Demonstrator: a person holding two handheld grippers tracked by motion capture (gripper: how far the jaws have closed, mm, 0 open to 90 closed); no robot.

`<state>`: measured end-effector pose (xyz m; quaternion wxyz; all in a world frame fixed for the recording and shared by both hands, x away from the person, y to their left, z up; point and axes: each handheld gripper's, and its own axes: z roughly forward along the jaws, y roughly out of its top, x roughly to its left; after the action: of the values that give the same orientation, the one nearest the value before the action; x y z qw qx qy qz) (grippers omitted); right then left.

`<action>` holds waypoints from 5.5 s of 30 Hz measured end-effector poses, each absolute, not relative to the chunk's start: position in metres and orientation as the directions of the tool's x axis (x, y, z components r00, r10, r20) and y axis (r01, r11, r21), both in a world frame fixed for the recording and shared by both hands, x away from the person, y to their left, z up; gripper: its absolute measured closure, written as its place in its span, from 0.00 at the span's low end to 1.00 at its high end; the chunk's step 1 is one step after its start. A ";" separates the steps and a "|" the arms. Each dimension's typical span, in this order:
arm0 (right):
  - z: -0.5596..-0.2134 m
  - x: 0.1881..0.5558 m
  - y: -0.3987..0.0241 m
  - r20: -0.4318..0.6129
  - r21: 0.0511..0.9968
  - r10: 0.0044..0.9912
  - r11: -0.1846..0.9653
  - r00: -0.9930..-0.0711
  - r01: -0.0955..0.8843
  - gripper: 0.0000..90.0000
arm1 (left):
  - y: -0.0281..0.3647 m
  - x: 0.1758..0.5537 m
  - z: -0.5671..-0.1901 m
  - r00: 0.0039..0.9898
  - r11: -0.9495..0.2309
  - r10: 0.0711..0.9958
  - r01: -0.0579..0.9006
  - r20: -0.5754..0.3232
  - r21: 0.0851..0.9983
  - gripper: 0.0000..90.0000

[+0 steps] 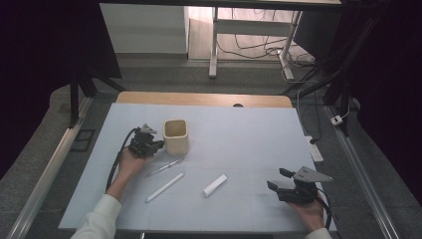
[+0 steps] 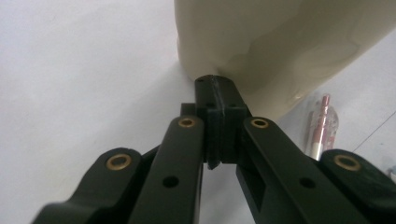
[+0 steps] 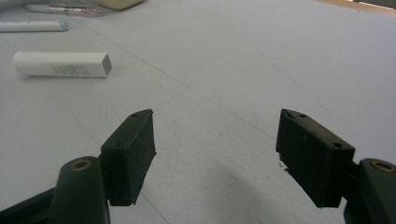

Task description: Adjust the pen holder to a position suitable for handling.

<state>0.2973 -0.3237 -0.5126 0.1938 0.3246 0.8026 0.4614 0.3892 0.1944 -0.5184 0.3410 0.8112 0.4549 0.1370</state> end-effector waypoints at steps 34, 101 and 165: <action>-0.514 0.296 -0.325 -0.013 0.864 0.701 0.367 -0.713 0.346 0.31 | 0.171 0.406 -0.517 0.561 -0.368 0.824 0.640 -0.083 0.674 0.98; -0.518 0.296 -0.329 -0.008 0.851 0.714 0.373 -0.700 0.370 0.31 | 0.107 0.426 -0.498 0.701 -0.448 0.709 0.533 -0.078 0.718 0.98; -0.517 0.291 -0.331 -0.006 0.856 0.696 0.375 -0.718 0.356 0.31 | 0.180 0.309 -0.458 0.775 -0.588 0.632 0.492 -0.016 0.642 0.38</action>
<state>0.2914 -0.3309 -0.5165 0.1871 0.3258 0.8078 0.4542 0.3091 0.1796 -0.4584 0.3246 0.8844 0.3176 0.1074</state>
